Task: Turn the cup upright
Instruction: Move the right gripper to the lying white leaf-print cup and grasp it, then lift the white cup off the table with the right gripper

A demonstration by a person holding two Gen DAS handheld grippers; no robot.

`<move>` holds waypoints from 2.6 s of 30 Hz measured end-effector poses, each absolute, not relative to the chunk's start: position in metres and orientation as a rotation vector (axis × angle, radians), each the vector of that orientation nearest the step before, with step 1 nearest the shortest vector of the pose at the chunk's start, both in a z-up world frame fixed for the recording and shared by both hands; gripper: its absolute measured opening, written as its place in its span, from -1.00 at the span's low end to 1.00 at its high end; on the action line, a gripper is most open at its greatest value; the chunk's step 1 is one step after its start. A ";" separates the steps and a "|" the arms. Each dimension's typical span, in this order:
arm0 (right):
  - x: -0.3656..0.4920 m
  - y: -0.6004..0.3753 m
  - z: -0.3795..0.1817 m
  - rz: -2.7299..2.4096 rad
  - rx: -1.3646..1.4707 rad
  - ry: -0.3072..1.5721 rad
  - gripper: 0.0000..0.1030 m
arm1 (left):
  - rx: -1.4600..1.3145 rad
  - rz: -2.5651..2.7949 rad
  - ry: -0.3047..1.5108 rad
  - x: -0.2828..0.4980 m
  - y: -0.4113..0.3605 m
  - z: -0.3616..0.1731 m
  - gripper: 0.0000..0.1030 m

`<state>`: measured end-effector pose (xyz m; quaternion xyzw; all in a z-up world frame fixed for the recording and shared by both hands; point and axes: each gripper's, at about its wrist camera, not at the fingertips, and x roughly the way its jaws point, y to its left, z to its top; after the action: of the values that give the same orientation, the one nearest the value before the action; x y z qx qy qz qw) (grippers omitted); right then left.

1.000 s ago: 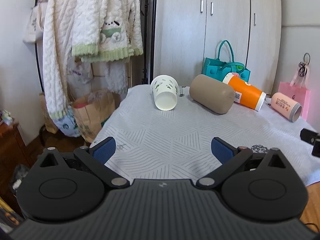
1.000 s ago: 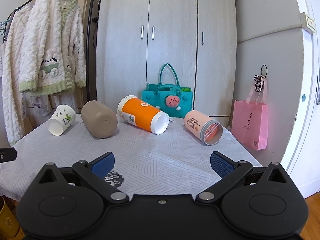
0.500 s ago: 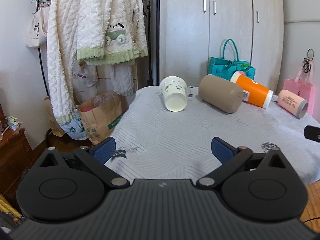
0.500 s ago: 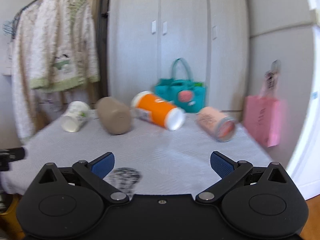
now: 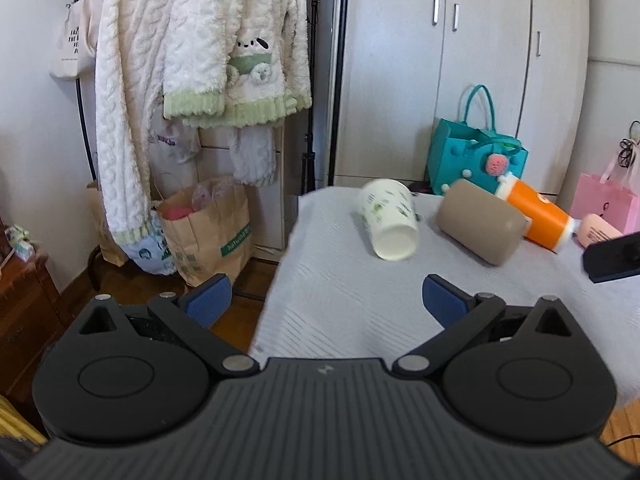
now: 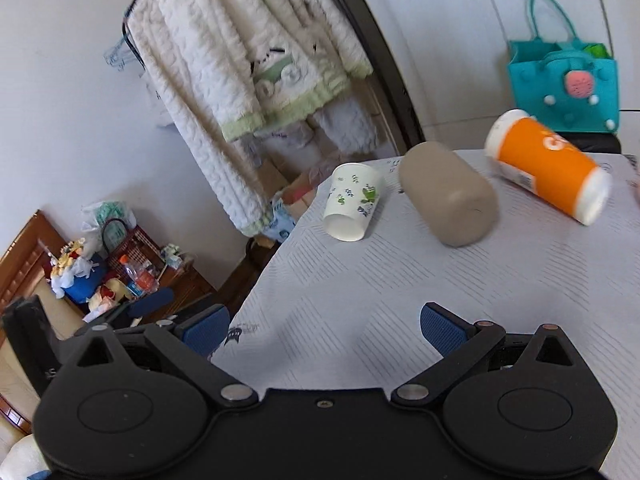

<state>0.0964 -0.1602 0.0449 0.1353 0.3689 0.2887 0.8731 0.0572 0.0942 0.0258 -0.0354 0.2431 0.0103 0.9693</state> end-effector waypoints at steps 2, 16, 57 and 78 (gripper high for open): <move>0.108 -0.141 0.045 0.616 0.244 0.787 1.00 | -0.071 0.021 0.490 0.066 0.103 0.029 1.00; 0.201 -0.072 0.034 0.619 0.136 0.866 0.95 | -0.140 0.003 0.583 0.117 0.152 0.023 1.00; 0.203 -0.069 0.016 0.579 0.026 0.726 0.30 | -0.315 -0.252 0.679 0.181 0.131 0.029 0.94; 0.085 -0.164 0.022 0.559 0.031 0.789 0.30 | -0.179 -0.445 0.688 0.107 0.040 0.047 0.94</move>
<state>0.0847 -0.1644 0.0217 0.0149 0.3791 0.2686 0.8854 0.1068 0.0397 0.0467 -0.0871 0.3338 -0.2160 0.9134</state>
